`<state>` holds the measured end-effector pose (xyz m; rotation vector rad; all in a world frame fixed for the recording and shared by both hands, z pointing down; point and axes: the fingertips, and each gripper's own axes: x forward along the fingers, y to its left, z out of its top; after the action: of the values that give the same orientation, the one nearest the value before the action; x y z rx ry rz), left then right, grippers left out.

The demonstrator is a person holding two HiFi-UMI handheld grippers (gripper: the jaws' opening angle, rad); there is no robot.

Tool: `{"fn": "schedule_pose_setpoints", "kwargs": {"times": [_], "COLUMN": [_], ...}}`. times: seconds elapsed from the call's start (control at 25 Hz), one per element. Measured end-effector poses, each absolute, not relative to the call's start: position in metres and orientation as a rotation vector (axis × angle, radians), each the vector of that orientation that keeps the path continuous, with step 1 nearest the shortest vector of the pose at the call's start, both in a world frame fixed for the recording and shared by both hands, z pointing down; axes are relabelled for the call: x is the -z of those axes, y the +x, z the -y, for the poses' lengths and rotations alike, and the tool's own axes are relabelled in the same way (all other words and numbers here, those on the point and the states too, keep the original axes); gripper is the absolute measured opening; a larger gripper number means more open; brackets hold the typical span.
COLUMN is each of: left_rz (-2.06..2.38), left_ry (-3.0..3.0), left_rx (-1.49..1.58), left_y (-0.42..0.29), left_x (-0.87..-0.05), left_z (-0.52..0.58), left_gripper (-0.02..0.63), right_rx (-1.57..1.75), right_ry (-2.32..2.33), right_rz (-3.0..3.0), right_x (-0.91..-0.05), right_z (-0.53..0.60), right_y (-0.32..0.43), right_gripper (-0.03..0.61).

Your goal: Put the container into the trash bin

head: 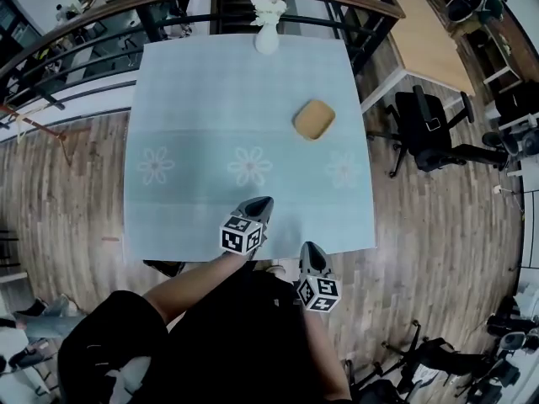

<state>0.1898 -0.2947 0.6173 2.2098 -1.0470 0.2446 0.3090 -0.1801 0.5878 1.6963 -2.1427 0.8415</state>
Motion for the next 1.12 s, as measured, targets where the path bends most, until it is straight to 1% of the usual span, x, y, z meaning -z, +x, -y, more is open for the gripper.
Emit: {"fn": "schedule_pose_setpoints", "kwargs": {"times": [0.2,0.64,0.84,0.88,0.96,1.12], "left_rz": [1.104,1.226,1.279,1.283,1.29,1.331], "left_ry": [2.201,2.05,2.045,2.037,2.001,2.014], "left_rx": [-0.238,-0.211,-0.178,-0.169,-0.143,-0.148], "left_y": [0.196,0.208,0.22,0.224,0.229,0.238], "left_x": [-0.613,-0.616,-0.6,-0.6,-0.602,-0.596], "left_z": [0.333,0.36,0.376,0.379,0.386,0.399], "left_gripper": [0.017,0.015,0.016,0.017,0.017,0.017], "right_rx": [-0.892,-1.117,-1.109,-1.116,-1.141,-1.186], "right_ry": [1.717,1.734,1.697,1.689,1.665,1.617], "right_rz": [2.134,2.087,2.05,2.048,2.048,2.051], "right_x": [-0.597,-0.631,-0.648,-0.652,-0.662,-0.681], "right_z": [0.224,0.364,0.419,0.43,0.453,0.498], "right_y": [0.325,0.378,0.392,0.393,0.393,0.393], "right_gripper": [0.044,0.044,0.046,0.05,0.107,0.112]}}
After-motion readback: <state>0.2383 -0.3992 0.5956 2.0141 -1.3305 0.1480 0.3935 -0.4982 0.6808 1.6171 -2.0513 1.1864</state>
